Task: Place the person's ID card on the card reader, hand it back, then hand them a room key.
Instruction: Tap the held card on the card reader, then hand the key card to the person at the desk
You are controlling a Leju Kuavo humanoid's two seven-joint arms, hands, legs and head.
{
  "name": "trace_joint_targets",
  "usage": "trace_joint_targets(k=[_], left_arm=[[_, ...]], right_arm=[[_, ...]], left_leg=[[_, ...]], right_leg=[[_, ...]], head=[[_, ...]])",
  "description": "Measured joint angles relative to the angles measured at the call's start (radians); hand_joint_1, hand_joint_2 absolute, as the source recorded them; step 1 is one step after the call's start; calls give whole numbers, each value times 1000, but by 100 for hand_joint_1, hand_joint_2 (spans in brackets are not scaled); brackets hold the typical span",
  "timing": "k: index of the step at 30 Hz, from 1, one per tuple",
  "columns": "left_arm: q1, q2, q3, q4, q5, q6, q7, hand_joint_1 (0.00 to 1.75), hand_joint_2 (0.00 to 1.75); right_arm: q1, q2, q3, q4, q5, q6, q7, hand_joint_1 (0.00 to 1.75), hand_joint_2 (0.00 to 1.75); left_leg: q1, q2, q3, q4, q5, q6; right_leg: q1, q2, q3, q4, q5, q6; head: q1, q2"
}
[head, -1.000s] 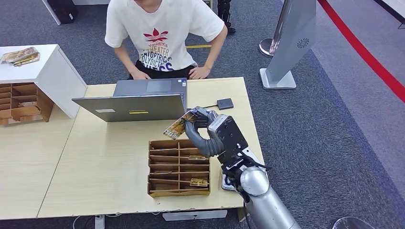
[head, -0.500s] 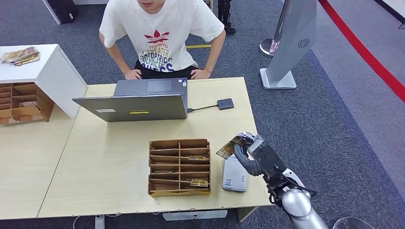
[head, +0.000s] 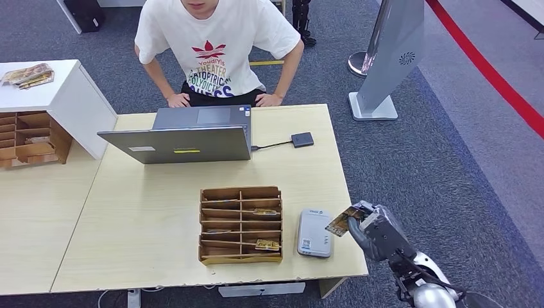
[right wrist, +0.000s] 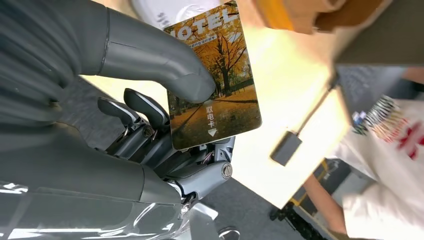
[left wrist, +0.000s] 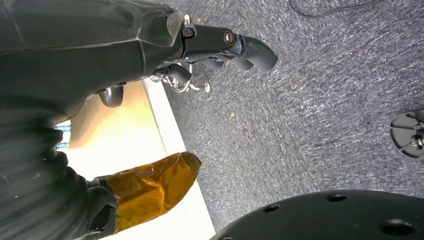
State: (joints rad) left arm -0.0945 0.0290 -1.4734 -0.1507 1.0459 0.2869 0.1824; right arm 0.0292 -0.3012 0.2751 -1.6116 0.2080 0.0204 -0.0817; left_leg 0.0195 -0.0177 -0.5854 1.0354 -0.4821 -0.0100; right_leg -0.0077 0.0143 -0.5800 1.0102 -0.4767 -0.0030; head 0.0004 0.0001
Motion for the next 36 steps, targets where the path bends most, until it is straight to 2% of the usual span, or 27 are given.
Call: trace_joint_targets(k=[6, 16, 26, 36], left_arm=[[-1, 0, 0, 0, 1, 0, -3, 0, 175], [-1, 0, 0, 0, 0, 0, -5, 0, 175], [-3, 0, 0, 0, -5, -3, -6, 0, 175], [-8, -3, -3, 0, -11, -8, -5, 0, 175]], right_arm=[[-29, -49, 34, 15, 68, 55, 27, 175, 175], [-65, -73, 74, 36, 95, 72, 35, 175, 175], [-249, -75, 245, 145, 201, 63, 87, 175, 175], [-361, -55, 359, 212, 218, 67, 95, 175, 175]], left_leg=[[0, 0, 0, 0, 0, 0], [0, 0, 0, 0, 0, 0], [0, 1, 0, 0, 2, 1], [0, 0, 0, 0, 2, 1]], right_leg=[[0, 0, 0, 0, 0, 0], [0, 0, 0, 0, 0, 0], [0, 1, 0, 0, 1, 1], [0, 0, 0, 1, 1, 1]], head=[[0, 0], [0, 0], [0, 0], [0, 0]])
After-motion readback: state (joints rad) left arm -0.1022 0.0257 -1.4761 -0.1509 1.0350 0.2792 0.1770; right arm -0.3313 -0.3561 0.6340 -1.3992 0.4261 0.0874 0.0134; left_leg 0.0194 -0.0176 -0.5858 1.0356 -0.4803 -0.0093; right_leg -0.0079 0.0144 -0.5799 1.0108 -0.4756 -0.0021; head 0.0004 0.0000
